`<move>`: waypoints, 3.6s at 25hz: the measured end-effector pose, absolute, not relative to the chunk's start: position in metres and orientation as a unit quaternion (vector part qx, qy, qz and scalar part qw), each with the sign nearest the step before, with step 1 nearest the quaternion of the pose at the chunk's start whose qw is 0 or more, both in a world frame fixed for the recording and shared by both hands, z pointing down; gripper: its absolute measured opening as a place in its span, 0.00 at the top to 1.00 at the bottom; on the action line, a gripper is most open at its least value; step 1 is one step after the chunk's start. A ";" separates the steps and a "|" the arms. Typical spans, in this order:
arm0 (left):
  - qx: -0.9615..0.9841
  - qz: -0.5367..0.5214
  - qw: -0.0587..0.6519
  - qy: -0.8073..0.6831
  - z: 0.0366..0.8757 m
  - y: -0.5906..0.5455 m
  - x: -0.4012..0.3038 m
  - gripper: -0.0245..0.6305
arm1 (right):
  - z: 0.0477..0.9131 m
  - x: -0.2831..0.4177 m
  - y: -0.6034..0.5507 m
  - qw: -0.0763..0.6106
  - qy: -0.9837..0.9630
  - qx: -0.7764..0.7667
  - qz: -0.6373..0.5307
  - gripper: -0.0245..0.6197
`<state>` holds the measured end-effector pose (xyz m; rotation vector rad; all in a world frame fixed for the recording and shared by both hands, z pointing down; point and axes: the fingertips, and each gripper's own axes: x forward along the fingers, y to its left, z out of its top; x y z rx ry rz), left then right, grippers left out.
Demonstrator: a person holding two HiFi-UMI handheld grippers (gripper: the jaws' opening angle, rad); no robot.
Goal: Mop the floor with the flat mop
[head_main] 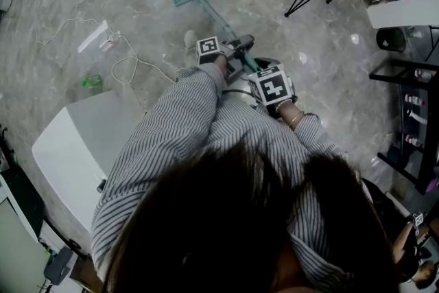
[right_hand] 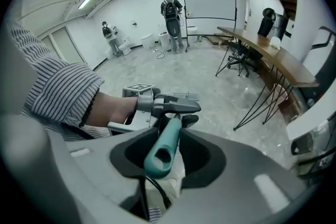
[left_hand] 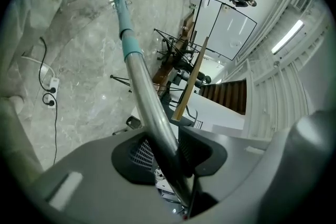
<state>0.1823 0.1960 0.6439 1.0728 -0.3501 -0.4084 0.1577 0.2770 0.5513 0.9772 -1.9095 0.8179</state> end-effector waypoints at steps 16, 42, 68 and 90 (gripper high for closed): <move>0.474 -0.187 0.847 -0.152 0.639 -0.117 0.023 0.79 | 0.558 -0.004 -0.038 0.376 -0.730 0.427 0.379 0.77; 0.464 -0.266 0.828 -0.170 0.669 -0.402 -0.076 0.81 | 0.589 -0.090 -0.314 0.362 -0.704 0.471 0.391 0.79; 0.445 -0.293 0.832 -0.154 0.656 -0.171 0.024 0.83 | 0.575 0.014 -0.085 0.383 -0.713 0.456 0.370 0.79; 0.446 -0.263 0.848 -0.113 0.613 0.178 0.223 0.84 | 0.532 0.205 0.258 0.381 -0.743 0.424 0.351 0.79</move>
